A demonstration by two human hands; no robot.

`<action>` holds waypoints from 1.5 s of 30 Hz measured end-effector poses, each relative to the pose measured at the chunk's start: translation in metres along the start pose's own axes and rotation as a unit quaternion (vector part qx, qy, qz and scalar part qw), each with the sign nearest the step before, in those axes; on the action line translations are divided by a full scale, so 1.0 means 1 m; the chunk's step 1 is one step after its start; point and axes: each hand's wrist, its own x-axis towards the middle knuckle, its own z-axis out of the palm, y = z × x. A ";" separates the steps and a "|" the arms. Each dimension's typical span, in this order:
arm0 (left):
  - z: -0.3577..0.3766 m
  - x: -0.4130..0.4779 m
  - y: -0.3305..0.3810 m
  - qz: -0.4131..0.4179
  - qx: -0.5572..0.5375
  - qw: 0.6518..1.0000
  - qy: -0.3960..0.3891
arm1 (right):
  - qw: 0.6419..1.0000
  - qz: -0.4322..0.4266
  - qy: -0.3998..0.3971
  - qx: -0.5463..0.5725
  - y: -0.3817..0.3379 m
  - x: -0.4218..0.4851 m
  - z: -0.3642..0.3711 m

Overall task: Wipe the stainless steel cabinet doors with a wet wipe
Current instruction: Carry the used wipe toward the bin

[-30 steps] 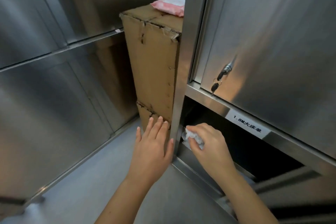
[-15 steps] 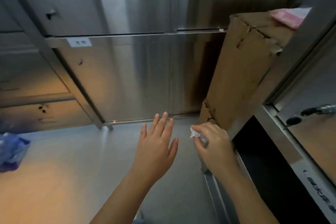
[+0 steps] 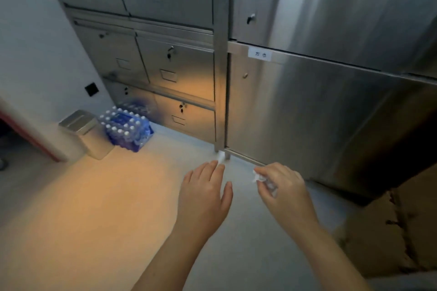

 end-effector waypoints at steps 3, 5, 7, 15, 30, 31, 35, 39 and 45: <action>-0.015 0.002 -0.059 -0.038 0.003 0.999 0.030 | 0.999 -0.029 -0.014 0.006 -0.040 0.030 0.041; -0.027 0.002 -0.101 -0.055 0.012 0.997 0.044 | 0.998 -0.050 -0.026 0.011 -0.071 0.050 0.070; -0.042 0.003 -0.144 -0.071 0.023 0.995 0.062 | 0.996 -0.079 -0.042 0.018 -0.105 0.071 0.100; -0.096 -0.003 -0.286 -0.184 0.080 0.974 0.109 | 0.978 -0.165 -0.111 0.055 -0.227 0.139 0.208; -0.101 0.030 -0.427 -0.346 0.119 0.923 0.119 | 0.934 -0.257 -0.219 0.114 -0.308 0.248 0.353; -0.099 0.046 -0.437 -0.341 0.127 0.923 0.124 | 0.934 -0.258 -0.216 0.117 -0.307 0.264 0.362; -0.098 0.120 -0.470 -0.322 0.132 0.928 0.134 | 0.935 -0.266 -0.202 0.119 -0.302 0.342 0.391; -0.104 0.188 -0.501 -0.326 0.130 0.924 0.152 | 0.934 -0.256 -0.210 0.131 -0.298 0.417 0.407; -0.105 0.241 -0.550 -0.351 0.137 0.911 0.166 | 0.924 -0.257 -0.223 0.172 -0.317 0.486 0.449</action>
